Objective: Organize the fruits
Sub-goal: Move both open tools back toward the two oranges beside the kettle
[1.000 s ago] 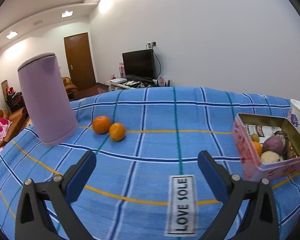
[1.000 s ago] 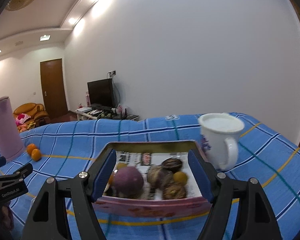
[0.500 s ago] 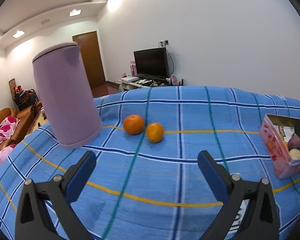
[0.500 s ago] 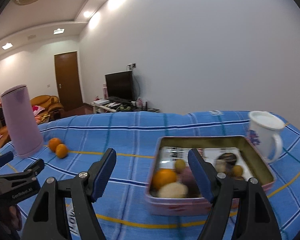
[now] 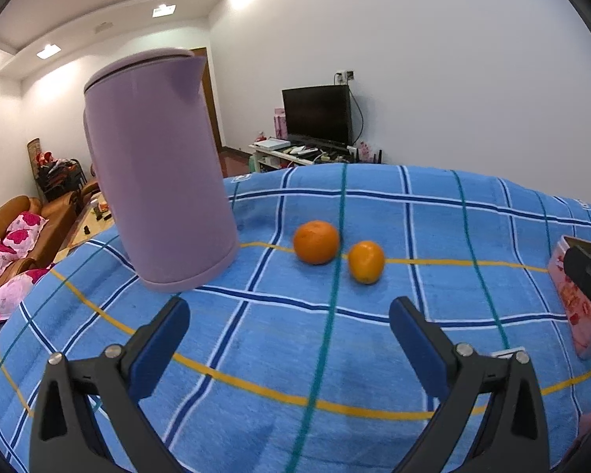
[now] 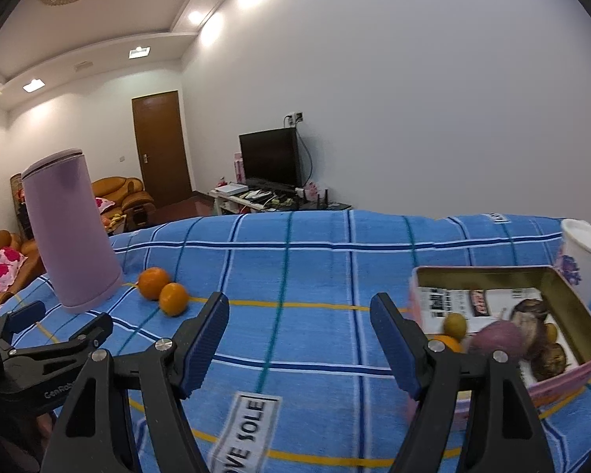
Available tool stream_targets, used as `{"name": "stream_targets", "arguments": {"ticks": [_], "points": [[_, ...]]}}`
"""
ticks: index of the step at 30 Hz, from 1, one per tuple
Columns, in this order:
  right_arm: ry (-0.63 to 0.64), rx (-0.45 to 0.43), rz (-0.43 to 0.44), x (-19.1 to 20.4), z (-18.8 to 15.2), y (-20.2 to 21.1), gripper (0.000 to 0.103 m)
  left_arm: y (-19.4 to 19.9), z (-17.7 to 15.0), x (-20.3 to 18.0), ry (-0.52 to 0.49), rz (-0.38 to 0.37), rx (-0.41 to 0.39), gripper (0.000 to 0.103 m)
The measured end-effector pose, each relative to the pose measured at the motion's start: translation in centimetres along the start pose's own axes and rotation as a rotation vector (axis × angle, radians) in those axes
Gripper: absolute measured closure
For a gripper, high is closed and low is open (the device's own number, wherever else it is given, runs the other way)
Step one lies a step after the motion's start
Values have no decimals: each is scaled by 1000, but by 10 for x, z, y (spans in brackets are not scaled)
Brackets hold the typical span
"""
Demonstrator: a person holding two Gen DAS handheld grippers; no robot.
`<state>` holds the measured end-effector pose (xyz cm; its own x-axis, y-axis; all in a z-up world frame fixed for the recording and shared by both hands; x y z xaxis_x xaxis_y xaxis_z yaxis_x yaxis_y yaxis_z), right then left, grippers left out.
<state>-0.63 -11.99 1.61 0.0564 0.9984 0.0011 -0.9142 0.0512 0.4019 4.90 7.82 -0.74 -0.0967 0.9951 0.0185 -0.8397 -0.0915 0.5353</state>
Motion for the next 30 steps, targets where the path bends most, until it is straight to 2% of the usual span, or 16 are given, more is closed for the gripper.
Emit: {"name": "stream_targets", "arguments": {"ticks": [4,8,12,18,23,28,30], "points": [[-3,18,35,11,2,-9,28,-10,4,12,13,7,15,0],[6,51,74,24,5,-21,28,-26,9,32,39,52,55,0],[9,97,137,41,7,-38,28,-36,11,51,69,111,61,0],[60,188,214,70,10,-72,28,-49,10,73,138,114,114,0],[57,254,243,87,12,-101,28,-50,11,80,165,109,109,0],[70,296,253,105,16,-124,28,-51,16,86,122,182,72,0],[77,305,250,110,17,-131,28,-54,17,89,130,185,79,0]]}}
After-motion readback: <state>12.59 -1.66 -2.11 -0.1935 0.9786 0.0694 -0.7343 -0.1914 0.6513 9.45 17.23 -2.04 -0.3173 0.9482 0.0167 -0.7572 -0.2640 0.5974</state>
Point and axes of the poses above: each gripper's, at about its wrist camera, not at the fingertips, and y roughly against the way its jaws point, x to its left, z to its top, the point moved 1 cm from there along -y, roughly the way its jaws point, and after that the axes turned 4 degrees about y, right-handed, at the moved point
